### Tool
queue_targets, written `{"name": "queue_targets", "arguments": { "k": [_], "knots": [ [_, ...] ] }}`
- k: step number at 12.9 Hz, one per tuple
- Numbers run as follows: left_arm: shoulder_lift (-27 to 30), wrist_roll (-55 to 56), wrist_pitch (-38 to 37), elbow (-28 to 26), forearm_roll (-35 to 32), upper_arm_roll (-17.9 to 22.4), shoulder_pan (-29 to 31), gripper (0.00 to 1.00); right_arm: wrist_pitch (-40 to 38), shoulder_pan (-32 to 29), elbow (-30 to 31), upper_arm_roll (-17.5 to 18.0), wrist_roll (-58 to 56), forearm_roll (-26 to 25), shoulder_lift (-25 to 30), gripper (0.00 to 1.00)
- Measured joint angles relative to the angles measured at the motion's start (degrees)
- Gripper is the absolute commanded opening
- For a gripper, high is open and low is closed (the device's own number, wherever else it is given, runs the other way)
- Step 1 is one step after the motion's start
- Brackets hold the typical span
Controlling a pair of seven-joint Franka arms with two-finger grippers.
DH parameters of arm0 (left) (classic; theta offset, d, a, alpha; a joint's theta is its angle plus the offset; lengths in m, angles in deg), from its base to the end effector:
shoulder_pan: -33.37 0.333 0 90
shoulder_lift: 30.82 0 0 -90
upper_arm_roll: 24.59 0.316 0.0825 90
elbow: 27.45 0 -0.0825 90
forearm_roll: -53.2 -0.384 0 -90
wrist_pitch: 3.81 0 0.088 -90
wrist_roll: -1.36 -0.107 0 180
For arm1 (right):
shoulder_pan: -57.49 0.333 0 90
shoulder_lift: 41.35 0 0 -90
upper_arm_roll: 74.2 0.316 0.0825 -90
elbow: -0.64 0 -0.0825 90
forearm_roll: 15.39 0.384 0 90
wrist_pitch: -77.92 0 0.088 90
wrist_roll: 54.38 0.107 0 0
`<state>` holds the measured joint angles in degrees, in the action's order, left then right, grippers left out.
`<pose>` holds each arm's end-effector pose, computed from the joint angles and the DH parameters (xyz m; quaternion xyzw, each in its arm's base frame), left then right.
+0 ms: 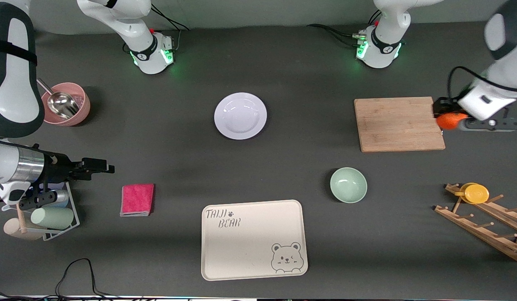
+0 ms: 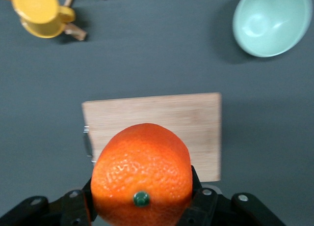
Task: Place orange and plate with both arms
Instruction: 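Carry the orange with the left gripper over the white plate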
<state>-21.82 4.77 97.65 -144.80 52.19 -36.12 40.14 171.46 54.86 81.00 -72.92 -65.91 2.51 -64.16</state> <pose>0.4956 -0.0437 0.4971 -0.9977 0.0119 0.0598 0.0284 0.6618 0.0132 0.4700 -0.9818 -0.0643 0.0646 0.1665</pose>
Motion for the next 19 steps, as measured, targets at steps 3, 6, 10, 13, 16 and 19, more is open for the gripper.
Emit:
{"name": "queue_targets", "arguments": {
  "k": [3,6,10,13,16,19],
  "knots": [
    [-1.04,17.92,1.4,1.05,2.6,-14.52,-0.63,0.49,-0.13,0.15,1.01,0.02,0.0,1.87,-0.14,1.0],
    [-5.73,35.87,5.4,4.78,3.08,-27.5,-1.46,0.49,-0.13,0.17,1.38,0.02,0.0,2.12,-0.16,1.0],
    [-18.06,57.83,5.75,16.87,-4.64,-31.54,-14.02,0.49,-0.13,0.12,1.71,0.01,0.0,2.16,-0.21,1.0],
    [-28.11,70.05,5.73,25.08,-11.31,-31.39,-25.18,0.49,-0.13,0.12,1.94,0.02,0.0,2.18,-0.21,1.0],
    [-35.52,77.49,5.75,28.81,-16.26,-31.05,-32.48,0.49,-0.14,-0.14,2.97,-0.12,0.0,4.25,-0.22,1.0],
    [-42.17,79.42,8.36,30.27,-18.25,-29.01,-36.41,0.49,-0.14,-1.35,5.34,-0.27,-0.04,8.56,-0.23,1.0]
  ]
}}
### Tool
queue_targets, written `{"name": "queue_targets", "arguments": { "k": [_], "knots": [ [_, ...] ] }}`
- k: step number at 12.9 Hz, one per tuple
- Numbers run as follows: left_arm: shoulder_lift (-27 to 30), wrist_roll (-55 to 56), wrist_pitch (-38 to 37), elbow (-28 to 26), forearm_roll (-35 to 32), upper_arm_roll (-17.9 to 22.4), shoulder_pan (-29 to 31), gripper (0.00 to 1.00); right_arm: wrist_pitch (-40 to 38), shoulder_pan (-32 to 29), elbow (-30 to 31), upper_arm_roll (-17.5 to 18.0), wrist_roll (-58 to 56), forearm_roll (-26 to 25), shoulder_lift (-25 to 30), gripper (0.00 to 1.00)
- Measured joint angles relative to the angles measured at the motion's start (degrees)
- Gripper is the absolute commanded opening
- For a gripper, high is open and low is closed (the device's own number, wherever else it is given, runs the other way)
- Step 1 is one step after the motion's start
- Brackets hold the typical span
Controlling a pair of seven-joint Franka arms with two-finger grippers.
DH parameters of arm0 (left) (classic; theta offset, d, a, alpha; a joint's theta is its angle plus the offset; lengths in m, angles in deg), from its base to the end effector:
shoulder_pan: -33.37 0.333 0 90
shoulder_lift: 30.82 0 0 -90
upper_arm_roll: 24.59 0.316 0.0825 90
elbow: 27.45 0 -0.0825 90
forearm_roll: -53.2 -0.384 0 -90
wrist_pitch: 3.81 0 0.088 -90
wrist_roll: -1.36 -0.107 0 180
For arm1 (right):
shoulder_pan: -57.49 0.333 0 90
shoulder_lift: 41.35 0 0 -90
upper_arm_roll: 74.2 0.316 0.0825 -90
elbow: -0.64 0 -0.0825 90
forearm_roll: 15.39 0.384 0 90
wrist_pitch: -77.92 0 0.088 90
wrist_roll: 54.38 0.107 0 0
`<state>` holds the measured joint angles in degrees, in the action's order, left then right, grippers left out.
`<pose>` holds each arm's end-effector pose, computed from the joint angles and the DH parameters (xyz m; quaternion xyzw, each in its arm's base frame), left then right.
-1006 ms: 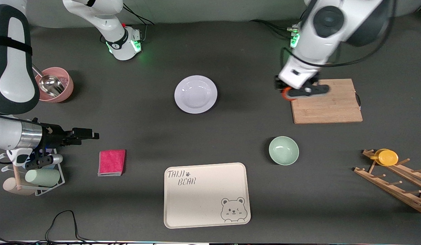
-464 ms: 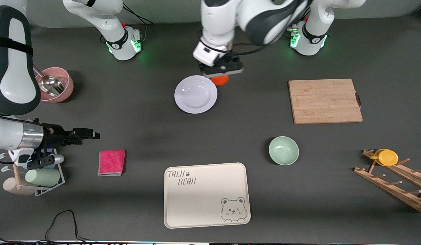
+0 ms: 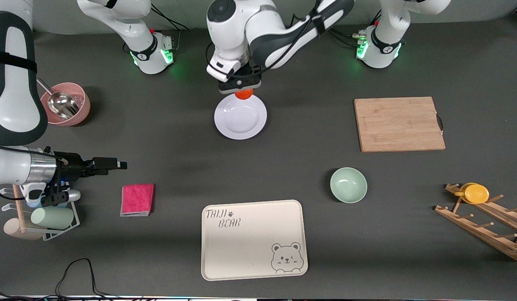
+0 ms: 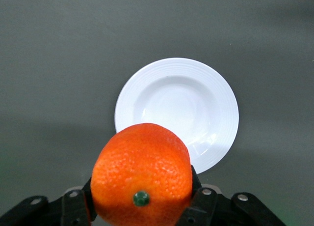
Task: Place orange and plate with both arms
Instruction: 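Carry the orange with the left gripper over the white plate, then lower the orange onto the plate and open the left gripper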
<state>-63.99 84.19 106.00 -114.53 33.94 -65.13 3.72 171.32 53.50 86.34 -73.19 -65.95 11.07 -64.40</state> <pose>0.3248 -0.6013 0.3808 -0.9957 -0.0867 0.0298 0.0123 0.6512 0.0098 0.4301 -0.9645 -0.0281 0.1001 0.2426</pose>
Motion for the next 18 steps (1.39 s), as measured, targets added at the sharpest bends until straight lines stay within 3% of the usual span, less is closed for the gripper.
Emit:
{"name": "queue_targets", "arguments": {
  "k": [4,10,15,16,18],
  "knots": [
    [-6.0,0.05,6.97,0.55,-1.51,5.11,-3.38,0.49,0.0,-0.31,2.28,-0.24,-0.42,3.93,0.0,1.0],
    [-11.91,0.07,13.36,0.64,-2.66,10.99,-8.2,0.49,0.0,-1.43,3.26,-0.89,-3.82,4.52,0.02,1.0],
    [-14.56,0.75,16.18,0.63,-2.7,13.12,-11.35,0.51,0.0,-1.42,3.41,-0.89,-3.92,4.54,0.02,1.0],
    [-14.93,0.84,16.52,0.63,-2.7,13.24,-11.57,0.57,0.0,-1.42,3.41,-0.89,-3.93,4.54,0.02,1.0],
    [-15.45,0.87,16.87,0.63,-2.71,13.39,-11.8,1.0,0.0,-1.42,3.44,-0.89,-4.33,4.54,0.02,1.0]
  ]
}}
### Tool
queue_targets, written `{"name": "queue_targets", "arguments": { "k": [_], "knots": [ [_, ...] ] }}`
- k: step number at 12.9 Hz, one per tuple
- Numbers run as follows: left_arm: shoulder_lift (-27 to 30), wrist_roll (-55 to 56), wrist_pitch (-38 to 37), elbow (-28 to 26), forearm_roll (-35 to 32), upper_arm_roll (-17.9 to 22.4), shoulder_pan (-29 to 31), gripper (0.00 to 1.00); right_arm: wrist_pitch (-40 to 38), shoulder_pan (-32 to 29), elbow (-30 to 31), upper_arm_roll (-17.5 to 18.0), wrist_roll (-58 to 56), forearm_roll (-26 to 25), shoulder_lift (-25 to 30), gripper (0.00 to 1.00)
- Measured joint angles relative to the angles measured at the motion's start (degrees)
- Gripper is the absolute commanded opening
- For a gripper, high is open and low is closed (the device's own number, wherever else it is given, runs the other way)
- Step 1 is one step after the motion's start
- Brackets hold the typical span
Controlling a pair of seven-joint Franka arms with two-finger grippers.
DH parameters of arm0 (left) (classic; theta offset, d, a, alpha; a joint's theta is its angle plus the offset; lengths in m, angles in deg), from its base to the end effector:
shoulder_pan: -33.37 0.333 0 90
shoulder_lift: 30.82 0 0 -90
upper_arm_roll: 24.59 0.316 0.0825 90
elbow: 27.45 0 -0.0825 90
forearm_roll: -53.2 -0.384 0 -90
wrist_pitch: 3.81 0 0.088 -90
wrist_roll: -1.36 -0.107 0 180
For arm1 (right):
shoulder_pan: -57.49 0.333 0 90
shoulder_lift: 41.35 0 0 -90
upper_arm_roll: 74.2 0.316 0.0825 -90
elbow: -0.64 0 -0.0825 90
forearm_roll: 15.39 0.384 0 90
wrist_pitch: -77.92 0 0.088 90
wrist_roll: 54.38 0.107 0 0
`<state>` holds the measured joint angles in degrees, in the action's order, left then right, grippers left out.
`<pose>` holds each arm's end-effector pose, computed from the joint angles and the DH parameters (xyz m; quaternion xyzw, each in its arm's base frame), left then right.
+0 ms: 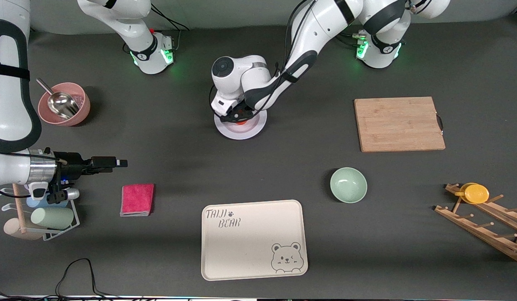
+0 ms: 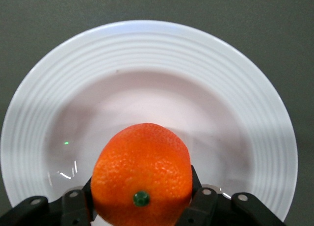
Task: Place orange and plate with both arms
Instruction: 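Lower the orange onto the plate and open the left gripper, then withdraw the left gripper while the right gripper reaches toward the plate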
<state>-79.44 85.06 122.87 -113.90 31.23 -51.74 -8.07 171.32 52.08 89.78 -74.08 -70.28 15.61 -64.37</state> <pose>0.3179 -0.6292 0.1945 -0.9963 -0.0787 0.0306 0.0128 0.6427 -0.0071 0.4070 -0.9520 -0.0290 0.1064 0.2854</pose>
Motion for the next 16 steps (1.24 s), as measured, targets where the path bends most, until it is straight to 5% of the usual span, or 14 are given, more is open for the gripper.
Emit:
{"name": "queue_targets", "arguments": {
  "k": [7,12,16],
  "knots": [
    [3.16,-0.5,-5.83,2.71,-0.32,-0.15,0.49,1.0,0.0,0.0,0.05,0.0,-0.26,0.0,0.0,1.0],
    [20.39,-5.5,-22.67,3.98,5.16,-1.34,4.22,1.0,-0.01,-0.01,0.21,0.0,-0.26,0.01,-0.01,1.0],
    [34.27,-21.14,-36.69,3.98,15.11,-0.67,18.4,1.0,-0.02,-0.83,1.9,-0.17,-0.26,1.28,-0.07,1.0]
  ]
}}
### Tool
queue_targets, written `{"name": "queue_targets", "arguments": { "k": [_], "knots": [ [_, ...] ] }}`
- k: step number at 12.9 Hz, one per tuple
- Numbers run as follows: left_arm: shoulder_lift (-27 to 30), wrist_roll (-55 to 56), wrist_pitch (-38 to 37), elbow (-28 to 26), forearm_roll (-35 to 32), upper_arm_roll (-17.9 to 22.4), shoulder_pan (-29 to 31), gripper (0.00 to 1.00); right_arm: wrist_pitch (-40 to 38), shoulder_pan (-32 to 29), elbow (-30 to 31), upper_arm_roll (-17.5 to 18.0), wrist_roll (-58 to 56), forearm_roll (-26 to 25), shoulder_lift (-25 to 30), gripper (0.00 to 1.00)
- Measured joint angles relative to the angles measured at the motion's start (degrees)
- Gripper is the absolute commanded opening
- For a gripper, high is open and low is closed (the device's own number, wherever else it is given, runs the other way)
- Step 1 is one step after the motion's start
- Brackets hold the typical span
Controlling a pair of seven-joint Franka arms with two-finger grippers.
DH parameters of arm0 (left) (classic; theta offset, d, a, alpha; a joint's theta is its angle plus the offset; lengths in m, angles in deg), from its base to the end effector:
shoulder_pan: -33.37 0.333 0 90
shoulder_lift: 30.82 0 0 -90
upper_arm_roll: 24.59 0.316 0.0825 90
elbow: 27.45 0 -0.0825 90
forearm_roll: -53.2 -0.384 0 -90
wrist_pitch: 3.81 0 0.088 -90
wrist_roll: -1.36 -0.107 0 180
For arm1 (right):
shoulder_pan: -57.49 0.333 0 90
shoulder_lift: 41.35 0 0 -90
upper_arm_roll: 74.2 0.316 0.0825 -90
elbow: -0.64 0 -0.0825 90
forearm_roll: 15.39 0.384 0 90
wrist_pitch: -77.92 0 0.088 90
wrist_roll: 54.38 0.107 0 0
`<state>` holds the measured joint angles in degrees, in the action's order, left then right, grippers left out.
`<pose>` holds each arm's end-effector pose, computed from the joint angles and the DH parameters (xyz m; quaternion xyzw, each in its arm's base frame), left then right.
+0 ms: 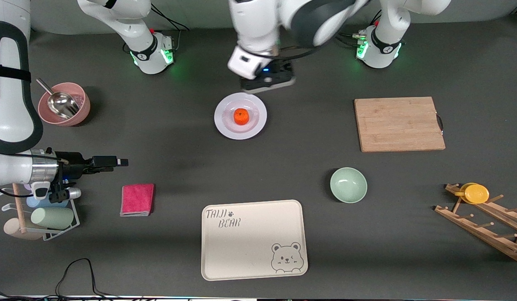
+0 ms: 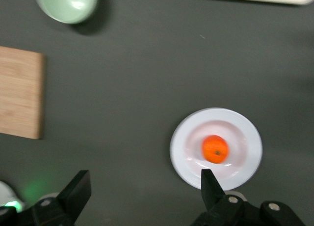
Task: Place orange and plate with both arms
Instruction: 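Withdraw the left gripper while the right gripper reaches toward the plate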
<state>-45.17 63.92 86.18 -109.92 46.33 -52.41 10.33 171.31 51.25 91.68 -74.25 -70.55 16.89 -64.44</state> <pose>0.4259 -0.4496 0.5534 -0.9937 -0.1029 0.0235 0.0388 0.6369 -0.0155 0.3927 -0.9471 -0.0155 0.1170 0.2983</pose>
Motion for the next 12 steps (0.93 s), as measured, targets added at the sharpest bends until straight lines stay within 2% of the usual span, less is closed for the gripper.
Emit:
{"name": "queue_targets", "arguments": {
  "k": [3,6,8,10,12],
  "knots": [
    [5.98,-15.28,-7.69,-0.21,3.07,0.56,14.95,1.0,0.0,-1.9,3.36,-0.24,-0.1,6.87,-0.93,1.0],
    [7.91,-29.92,-10.97,-0.3,3.79,0.71,27.9,1.0,-0.07,-1.89,7.94,-0.1,-0.43,11.39,-0.7,1.0],
    [8.32,-38.81,-11.42,-0.34,4.48,0.86,36.06,1.0,-0.11,-1.19,12.22,0.22,-0.82,14.37,1.92,1.0],
    [8.33,-46.02,-11.33,-0.35,4.76,2.47,40.78,1.0,0.27,0.52,17.23,0.3,-2.27,15.9,6.66,1.0],
    [8.36,-51.63,-10.21,-0.44,5.24,9.26,38.74,1.0,1.4,1.38,24.14,0.3,-6.64,19.5,10.97,1.0]
  ]
}}
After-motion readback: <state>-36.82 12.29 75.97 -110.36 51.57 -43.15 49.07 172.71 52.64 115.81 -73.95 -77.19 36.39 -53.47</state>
